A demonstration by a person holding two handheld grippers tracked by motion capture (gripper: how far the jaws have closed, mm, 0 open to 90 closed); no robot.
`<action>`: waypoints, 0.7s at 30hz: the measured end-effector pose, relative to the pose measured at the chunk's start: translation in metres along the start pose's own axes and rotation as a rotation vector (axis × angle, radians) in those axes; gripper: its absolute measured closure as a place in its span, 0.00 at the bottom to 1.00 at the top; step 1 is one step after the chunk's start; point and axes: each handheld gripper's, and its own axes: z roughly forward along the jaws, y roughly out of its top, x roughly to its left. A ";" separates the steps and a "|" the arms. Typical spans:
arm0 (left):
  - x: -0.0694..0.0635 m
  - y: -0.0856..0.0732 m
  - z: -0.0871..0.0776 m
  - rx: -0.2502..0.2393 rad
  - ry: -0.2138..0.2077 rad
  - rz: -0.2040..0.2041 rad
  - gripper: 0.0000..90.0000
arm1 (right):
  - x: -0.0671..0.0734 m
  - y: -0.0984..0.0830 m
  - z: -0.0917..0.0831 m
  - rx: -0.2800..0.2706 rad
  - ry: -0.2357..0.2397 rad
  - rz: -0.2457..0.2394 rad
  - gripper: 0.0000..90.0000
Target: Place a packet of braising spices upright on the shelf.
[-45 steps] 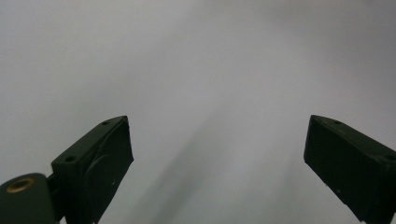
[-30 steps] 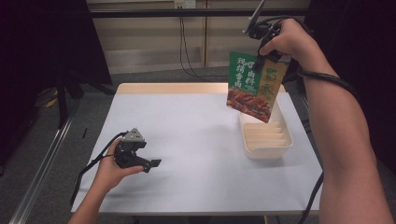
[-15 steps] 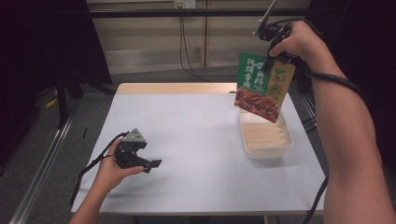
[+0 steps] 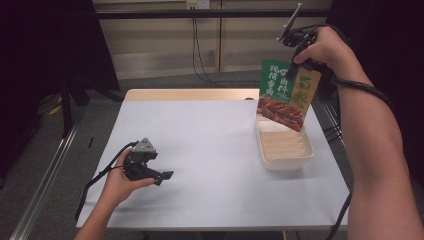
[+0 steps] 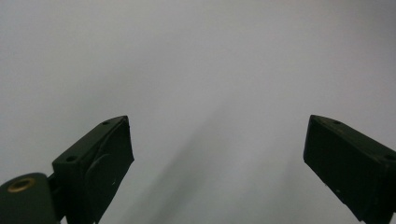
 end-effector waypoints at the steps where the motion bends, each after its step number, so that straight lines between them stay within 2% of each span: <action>1: 0.000 0.000 0.000 -0.002 0.000 0.002 0.09 | -0.001 -0.001 0.001 -0.001 -0.001 0.012 1.00; 8: -0.001 0.000 0.001 -0.003 -0.004 -0.002 0.09 | -0.005 -0.001 0.006 0.013 0.001 0.004 1.00; 10: -0.001 0.000 0.000 0.011 -0.009 0.000 0.09 | -0.006 -0.001 0.006 0.005 -0.006 0.015 1.00; 21: 0.000 0.000 0.000 0.005 -0.012 -0.004 0.09 | -0.016 0.003 0.008 -0.006 -0.023 -0.006 1.00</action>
